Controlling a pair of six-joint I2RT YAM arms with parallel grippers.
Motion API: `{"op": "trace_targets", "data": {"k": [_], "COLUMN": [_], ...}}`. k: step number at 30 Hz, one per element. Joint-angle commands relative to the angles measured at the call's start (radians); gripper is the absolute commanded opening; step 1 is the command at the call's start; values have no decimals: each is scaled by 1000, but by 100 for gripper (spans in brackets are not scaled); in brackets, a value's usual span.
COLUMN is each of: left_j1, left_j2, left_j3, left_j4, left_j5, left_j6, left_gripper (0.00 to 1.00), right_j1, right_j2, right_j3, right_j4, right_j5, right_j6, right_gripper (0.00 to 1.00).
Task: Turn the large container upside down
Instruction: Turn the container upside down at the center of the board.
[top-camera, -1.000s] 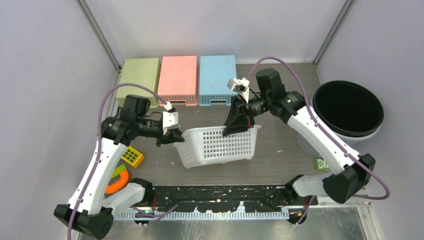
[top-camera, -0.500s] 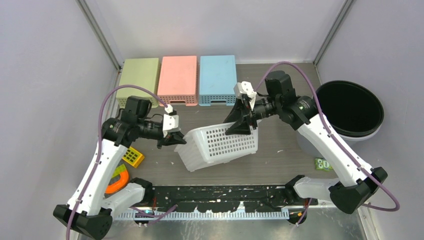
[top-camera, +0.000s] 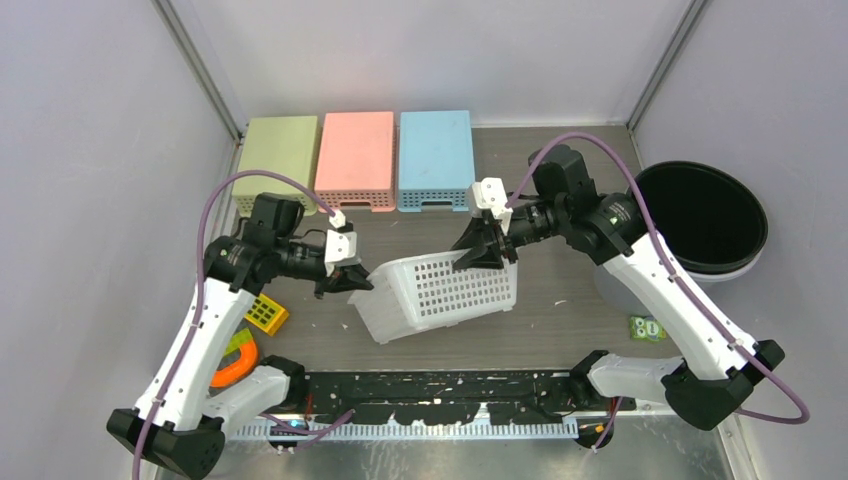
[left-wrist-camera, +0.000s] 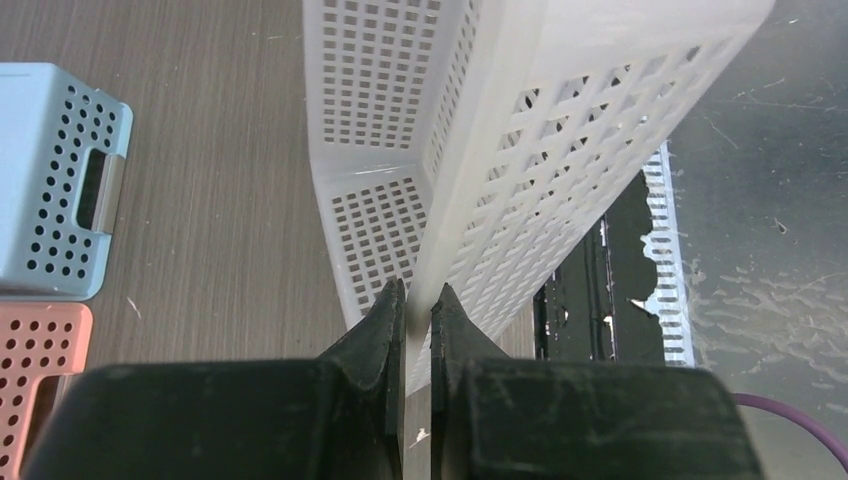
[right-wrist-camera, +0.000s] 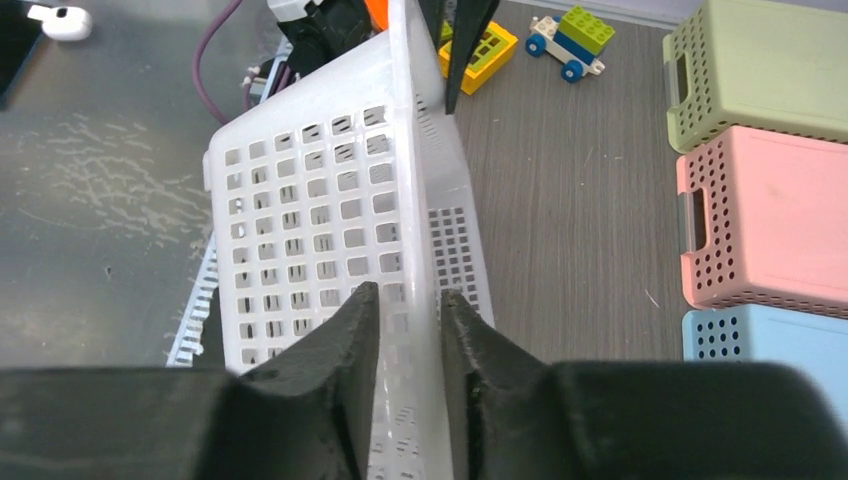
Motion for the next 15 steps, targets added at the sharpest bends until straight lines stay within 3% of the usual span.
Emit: {"op": "trace_targets", "data": {"k": [1, 11, 15], "left_j1": [7, 12, 13], "left_j2": [-7, -14, -16], "left_j3": [-2, -6, 0], "left_j4": [-27, -22, -21], "left_j5": [59, 67, 67], "left_j6": [-44, -45, -46], "left_gripper": [0, 1, 15], "right_j1": [7, 38, 46], "right_j2": [-5, -8, -19], "right_j3": [42, 57, 48], "right_j4": [-75, -107, -78], "right_j5": [40, 73, 93], "right_j6": [-43, -43, 27], "right_gripper": [26, 5, 1]}}
